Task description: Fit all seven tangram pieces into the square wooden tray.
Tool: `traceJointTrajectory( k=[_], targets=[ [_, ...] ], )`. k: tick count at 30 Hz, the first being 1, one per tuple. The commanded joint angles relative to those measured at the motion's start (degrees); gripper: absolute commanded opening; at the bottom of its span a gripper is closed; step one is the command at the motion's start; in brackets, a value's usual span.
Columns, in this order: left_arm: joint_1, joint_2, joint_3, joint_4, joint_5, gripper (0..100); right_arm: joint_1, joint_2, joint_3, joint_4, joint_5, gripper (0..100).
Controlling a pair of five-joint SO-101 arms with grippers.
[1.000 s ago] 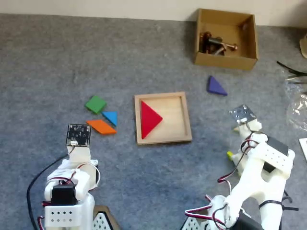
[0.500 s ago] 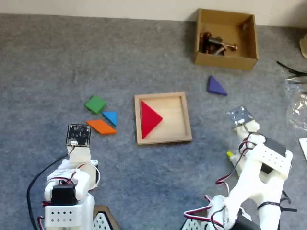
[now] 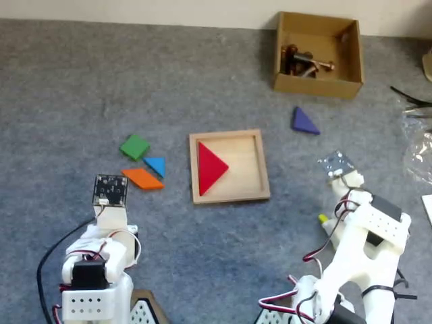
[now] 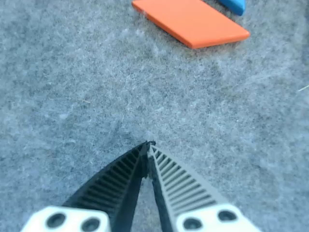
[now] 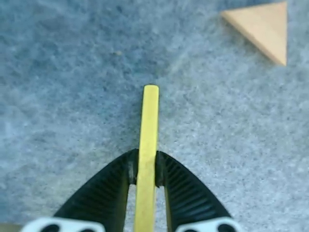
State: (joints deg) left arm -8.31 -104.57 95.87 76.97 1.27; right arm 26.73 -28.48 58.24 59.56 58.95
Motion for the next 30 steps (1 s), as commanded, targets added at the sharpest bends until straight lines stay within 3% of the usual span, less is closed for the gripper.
traceJointTrajectory(
  k=[1,10,13,19,30],
  targets=[
    [-0.66,-0.31,1.27,0.44,-0.35,1,-0.84,0.31,0.31,2.07,0.35,0.5],
    [-0.66,-0.31,1.27,0.44,-0.35,1,-1.19,0.92,-9.01,9.89,-0.18,0.5],
    [-0.66,-0.31,1.27,0.44,-0.35,1,-1.27,0.92,-11.74,9.98,-4.04,0.5],
    [-0.66,-0.31,1.27,0.44,-0.35,1,-6.9,0.92,-14.9,10.24,-8.35,0.5],
    [-0.66,-0.31,1.27,0.44,-0.35,1,-18.42,0.92,-26.24,10.95,-23.47,0.5]
  ],
)
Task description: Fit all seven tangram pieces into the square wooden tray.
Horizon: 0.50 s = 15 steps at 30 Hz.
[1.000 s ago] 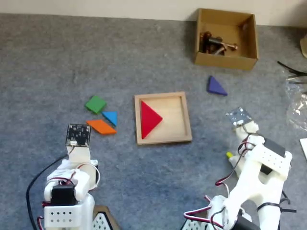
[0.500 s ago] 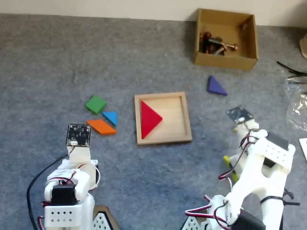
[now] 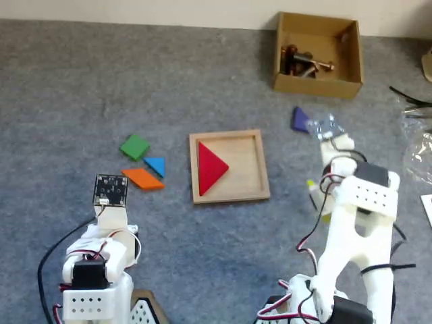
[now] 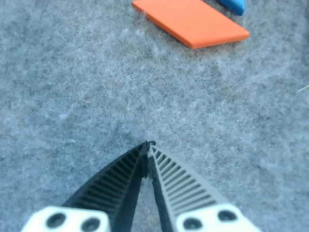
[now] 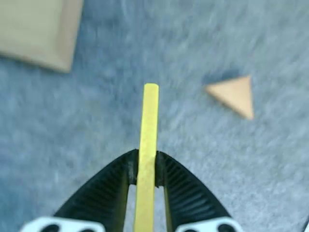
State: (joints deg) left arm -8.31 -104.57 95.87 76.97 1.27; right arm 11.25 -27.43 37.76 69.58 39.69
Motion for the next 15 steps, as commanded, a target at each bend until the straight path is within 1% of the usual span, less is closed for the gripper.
traceJointTrajectory(
  k=[1,10,15],
  targets=[
    [-0.66,-0.31,1.27,0.44,-0.35,1,-4.09,-0.13,-6.9,1.45,-5.54,0.5],
    [-0.66,-0.31,1.27,0.44,-0.35,1,-13.05,0.66,-19.03,7.52,-14.86,0.5],
    [-0.66,-0.31,1.27,0.44,-0.35,1,-16.4,10.07,-31.96,14.9,-17.58,0.5]
  ],
)
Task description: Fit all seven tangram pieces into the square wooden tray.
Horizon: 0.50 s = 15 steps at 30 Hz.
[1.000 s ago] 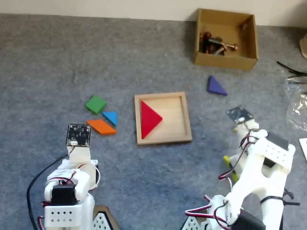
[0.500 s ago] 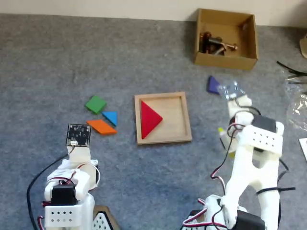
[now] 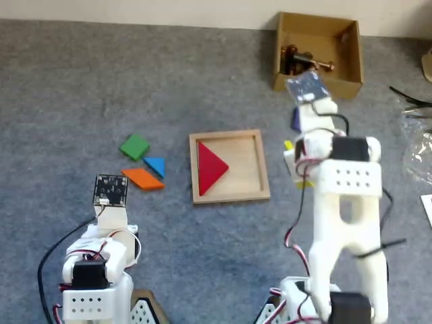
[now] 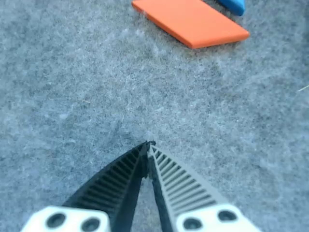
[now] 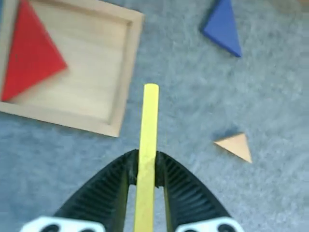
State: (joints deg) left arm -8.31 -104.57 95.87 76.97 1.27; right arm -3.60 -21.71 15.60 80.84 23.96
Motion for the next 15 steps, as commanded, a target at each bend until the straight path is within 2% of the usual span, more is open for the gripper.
traceJointTrajectory(
  k=[1,6,15],
  targets=[
    [-0.66,-0.31,1.27,0.44,-0.35,1,-1.63,6.9,-12.7,4.88,-2.29,0.5],
    [-0.66,-0.31,1.27,0.44,-0.35,1,-4.18,18.33,-25.98,11.03,-2.64,0.5],
    [-0.66,-0.31,1.27,0.44,-0.35,1,-8.13,35.03,-44.7,16.04,-4.92,0.5]
  ],
)
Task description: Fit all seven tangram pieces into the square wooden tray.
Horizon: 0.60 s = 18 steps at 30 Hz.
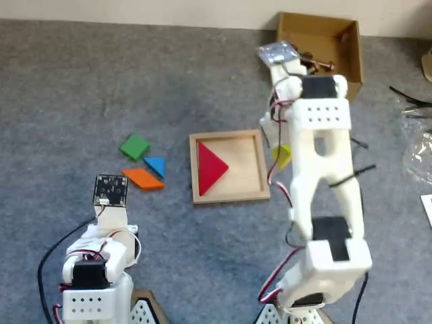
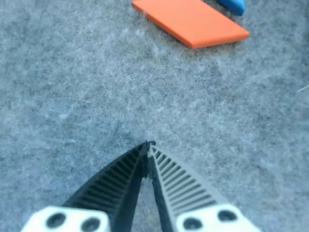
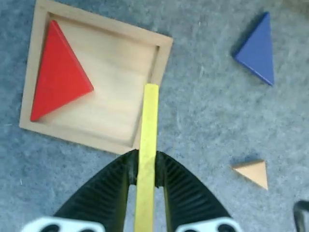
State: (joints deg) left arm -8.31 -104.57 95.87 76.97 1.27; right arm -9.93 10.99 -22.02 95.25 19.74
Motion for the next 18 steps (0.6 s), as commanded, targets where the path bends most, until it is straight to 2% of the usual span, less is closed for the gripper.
traceJointTrajectory(
  k=[1,9,18],
  targets=[
    [-0.66,-0.31,1.27,0.44,-0.35,1,-2.24,4.26,-8.31,1.63,-0.97,0.5],
    [-0.66,-0.31,1.27,0.44,-0.35,1,-6.02,14.11,-16.92,1.63,-1.14,0.5],
    [-0.66,-0.31,1.27,0.44,-0.35,1,-8.22,18.51,-17.8,1.45,-0.62,0.5]
  ],
)
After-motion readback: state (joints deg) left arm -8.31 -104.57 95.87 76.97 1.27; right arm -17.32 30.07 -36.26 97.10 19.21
